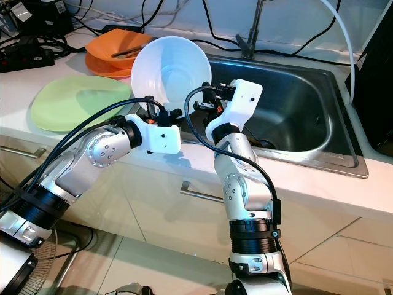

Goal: Kitchen organization

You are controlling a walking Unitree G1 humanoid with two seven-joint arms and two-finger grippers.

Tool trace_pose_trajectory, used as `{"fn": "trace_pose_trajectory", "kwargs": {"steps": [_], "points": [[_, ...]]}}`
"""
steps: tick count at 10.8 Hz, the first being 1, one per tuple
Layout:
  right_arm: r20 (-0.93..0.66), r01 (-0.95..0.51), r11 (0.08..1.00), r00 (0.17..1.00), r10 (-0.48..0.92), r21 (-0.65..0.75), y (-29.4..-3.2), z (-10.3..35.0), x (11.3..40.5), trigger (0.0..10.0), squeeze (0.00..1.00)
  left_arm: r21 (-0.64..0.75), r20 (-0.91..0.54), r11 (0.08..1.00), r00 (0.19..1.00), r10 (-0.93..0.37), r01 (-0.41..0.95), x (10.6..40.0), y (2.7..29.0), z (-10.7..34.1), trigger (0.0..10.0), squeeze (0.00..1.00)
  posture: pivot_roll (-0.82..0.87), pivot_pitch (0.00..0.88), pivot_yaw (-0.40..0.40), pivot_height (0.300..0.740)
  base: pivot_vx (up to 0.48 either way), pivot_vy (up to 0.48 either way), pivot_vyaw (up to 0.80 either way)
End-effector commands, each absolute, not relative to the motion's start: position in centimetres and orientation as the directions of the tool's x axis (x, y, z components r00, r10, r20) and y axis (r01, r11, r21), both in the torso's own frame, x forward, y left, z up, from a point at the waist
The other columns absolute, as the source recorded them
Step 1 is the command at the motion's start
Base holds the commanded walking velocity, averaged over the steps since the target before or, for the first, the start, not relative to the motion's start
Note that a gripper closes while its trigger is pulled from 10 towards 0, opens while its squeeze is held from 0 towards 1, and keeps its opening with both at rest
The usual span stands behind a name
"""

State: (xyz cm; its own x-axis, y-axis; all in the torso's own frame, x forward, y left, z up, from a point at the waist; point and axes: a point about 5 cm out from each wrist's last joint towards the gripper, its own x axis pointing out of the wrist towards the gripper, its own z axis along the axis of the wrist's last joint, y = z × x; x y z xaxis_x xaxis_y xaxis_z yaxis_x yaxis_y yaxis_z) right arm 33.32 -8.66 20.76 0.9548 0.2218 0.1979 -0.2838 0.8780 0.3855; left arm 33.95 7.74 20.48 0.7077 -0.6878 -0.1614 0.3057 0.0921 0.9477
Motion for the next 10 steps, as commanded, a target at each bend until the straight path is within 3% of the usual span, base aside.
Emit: {"fn": "trace_pose_trajectory", "kwargs": {"steps": [1,3,4,5,6,7,10], "points": [[0.131,-0.308,0.870,0.951,0.280,0.384,-7.5,19.3,33.2,0.0,0.00,0.967,-0.051,0.127,0.654,-0.755,0.222,33.2,6.4,22.7,10.0,0.00,-0.05,0.007,0.024,0.740,0.000,0.000,0.00],[0.126,-0.302,0.873,0.953,0.275,0.384,-7.6,19.3,33.3,0.0,0.00,0.967,-0.049,0.128,0.656,-0.753,0.219,33.3,6.4,22.7,10.0,0.00,-0.05,0.008,0.024,0.740,0.000,0.000,0.00],[0.125,-0.302,0.873,0.953,0.274,0.384,-7.6,19.3,33.3,0.0,0.00,0.963,-0.053,0.136,0.656,-0.753,0.234,33.3,6.4,22.7,10.0,0.28,-0.05,0.008,0.024,0.740,0.000,0.000,0.00],[0.126,-0.302,0.872,0.953,0.274,0.386,-7.6,19.3,33.3,0.0,0.00,0.962,-0.048,0.142,0.657,-0.752,0.234,33.3,6.4,22.7,10.0,1.00,-0.05,0.007,0.025,0.740,0.000,0.000,0.00],[0.129,-0.300,0.871,0.954,0.271,0.389,-7.6,19.3,33.3,0.0,0.00,0.964,-0.043,0.143,0.660,-0.750,0.226,33.4,6.3,22.8,10.0,1.00,-0.05,0.007,0.025,0.740,0.000,0.000,0.00],[0.129,-0.291,0.872,0.957,0.261,0.393,-7.7,19.3,33.4,0.0,0.00,0.965,-0.044,0.139,0.664,-0.747,0.221,33.4,6.4,22.8,10.0,0.00,-0.05,0.009,0.023,0.740,0.000,0.000,0.00],[0.115,-0.216,0.883,0.976,0.184,0.417,-8.5,19.2,33.8,0.0,0.00,0.966,-0.053,0.129,0.663,-0.747,0.223,33.4,6.4,22.6,10.0,0.00,-0.05,0.009,0.023,0.740,0.000,0.000,0.00]]}}
